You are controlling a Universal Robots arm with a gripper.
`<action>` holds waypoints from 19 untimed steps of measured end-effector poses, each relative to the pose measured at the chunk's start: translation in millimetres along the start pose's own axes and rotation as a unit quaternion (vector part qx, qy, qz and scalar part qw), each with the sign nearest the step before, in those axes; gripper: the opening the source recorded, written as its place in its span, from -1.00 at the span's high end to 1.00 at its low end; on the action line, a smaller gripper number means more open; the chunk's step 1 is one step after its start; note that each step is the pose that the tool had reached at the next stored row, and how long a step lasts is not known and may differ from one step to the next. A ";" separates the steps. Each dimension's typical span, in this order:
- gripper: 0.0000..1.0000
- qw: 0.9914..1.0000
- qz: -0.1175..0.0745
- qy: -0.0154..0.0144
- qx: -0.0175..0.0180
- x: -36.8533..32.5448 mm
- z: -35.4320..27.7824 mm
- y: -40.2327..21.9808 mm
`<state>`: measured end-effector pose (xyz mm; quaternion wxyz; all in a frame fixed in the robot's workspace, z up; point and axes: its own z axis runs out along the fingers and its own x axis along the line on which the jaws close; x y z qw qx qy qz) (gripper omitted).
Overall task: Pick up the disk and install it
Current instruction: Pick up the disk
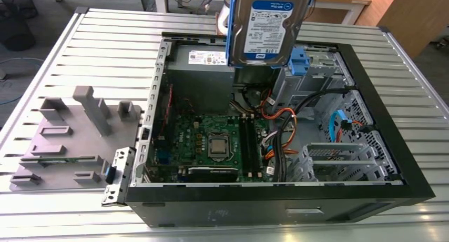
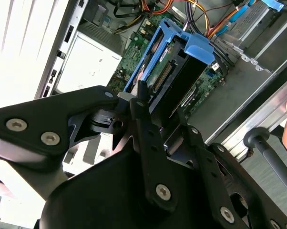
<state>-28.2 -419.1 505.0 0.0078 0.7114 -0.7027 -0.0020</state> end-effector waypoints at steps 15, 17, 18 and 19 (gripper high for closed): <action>0.30 1.000 0.000 0.004 0.000 18.0 0.2 0.2; 0.30 1.000 0.000 0.004 0.000 21.0 0.2 0.3; 0.30 1.000 0.000 0.005 0.000 22.5 0.2 0.3; 0.30 1.000 0.000 0.005 0.000 23.8 0.2 0.3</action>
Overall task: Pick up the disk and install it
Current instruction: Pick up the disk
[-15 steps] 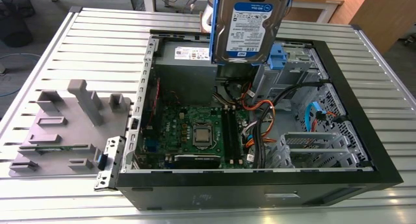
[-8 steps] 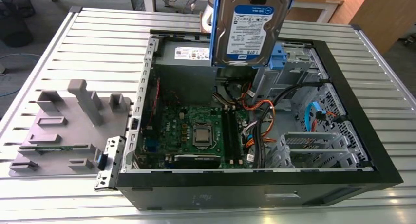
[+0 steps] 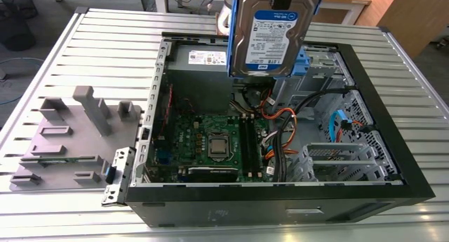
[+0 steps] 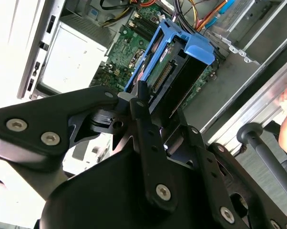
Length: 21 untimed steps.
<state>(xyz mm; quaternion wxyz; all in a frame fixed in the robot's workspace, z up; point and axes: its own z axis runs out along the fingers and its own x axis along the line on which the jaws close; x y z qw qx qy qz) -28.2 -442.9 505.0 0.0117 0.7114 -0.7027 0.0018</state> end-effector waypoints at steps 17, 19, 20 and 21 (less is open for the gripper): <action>0.30 1.000 0.000 0.004 0.000 6.6 0.2 0.1; 0.30 1.000 0.000 0.004 0.000 7.7 0.2 0.1; 0.30 1.000 0.000 0.004 0.000 8.1 0.2 0.1; 0.30 1.000 0.000 0.004 0.000 8.4 0.2 0.1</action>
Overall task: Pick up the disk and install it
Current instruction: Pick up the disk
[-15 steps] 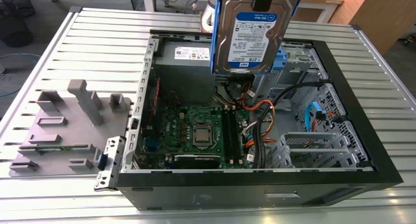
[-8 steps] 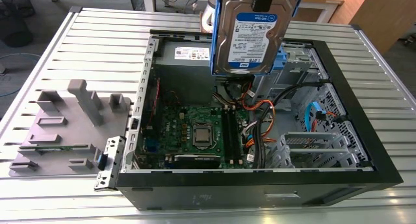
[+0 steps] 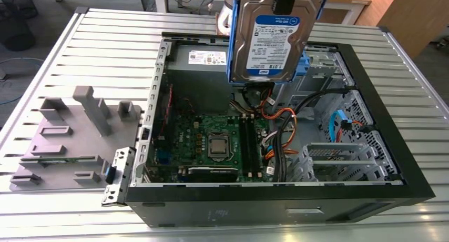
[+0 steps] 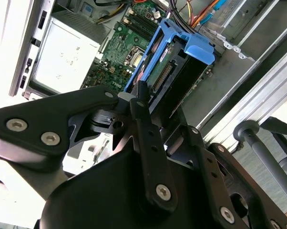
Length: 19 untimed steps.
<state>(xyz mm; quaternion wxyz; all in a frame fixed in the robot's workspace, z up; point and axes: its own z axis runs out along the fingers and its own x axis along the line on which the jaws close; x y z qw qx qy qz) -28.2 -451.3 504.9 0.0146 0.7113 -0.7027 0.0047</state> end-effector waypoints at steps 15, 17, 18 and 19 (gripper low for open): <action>0.30 1.000 0.000 0.000 0.000 2.4 0.0 0.0; 0.30 1.000 0.000 0.000 0.000 2.7 0.1 0.0; 0.30 1.000 0.000 0.000 0.000 2.9 0.1 0.0; 0.30 1.000 0.000 0.000 0.000 3.4 0.1 0.0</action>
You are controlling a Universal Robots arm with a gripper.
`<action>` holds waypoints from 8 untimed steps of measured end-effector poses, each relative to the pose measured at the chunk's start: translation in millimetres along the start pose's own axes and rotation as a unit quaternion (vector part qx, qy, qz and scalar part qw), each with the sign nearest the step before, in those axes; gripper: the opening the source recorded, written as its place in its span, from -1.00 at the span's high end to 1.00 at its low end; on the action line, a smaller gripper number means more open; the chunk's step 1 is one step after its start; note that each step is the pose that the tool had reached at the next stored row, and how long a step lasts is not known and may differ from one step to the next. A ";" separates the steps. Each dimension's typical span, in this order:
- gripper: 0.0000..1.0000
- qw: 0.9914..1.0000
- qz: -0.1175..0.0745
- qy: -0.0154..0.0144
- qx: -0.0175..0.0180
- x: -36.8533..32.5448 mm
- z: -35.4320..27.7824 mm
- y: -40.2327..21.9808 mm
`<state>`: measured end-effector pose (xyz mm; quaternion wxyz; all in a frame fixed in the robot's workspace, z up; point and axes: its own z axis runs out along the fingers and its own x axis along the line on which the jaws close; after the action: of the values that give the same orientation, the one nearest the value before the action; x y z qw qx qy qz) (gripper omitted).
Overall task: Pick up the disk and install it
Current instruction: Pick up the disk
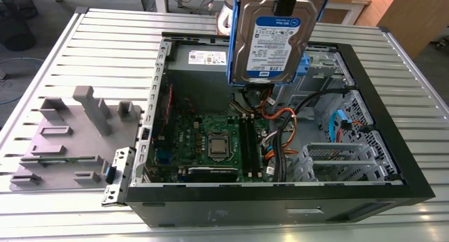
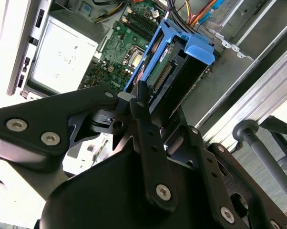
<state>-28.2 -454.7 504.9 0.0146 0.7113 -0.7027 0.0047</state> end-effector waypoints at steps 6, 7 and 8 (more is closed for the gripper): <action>0.30 1.000 0.000 0.000 0.000 1.4 0.0 0.0; 0.30 1.000 0.000 0.000 0.000 1.9 0.0 0.0; 0.30 1.000 0.000 0.000 0.000 2.3 0.0 0.0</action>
<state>-28.2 -457.0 505.0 0.0149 0.7113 -0.7027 0.0050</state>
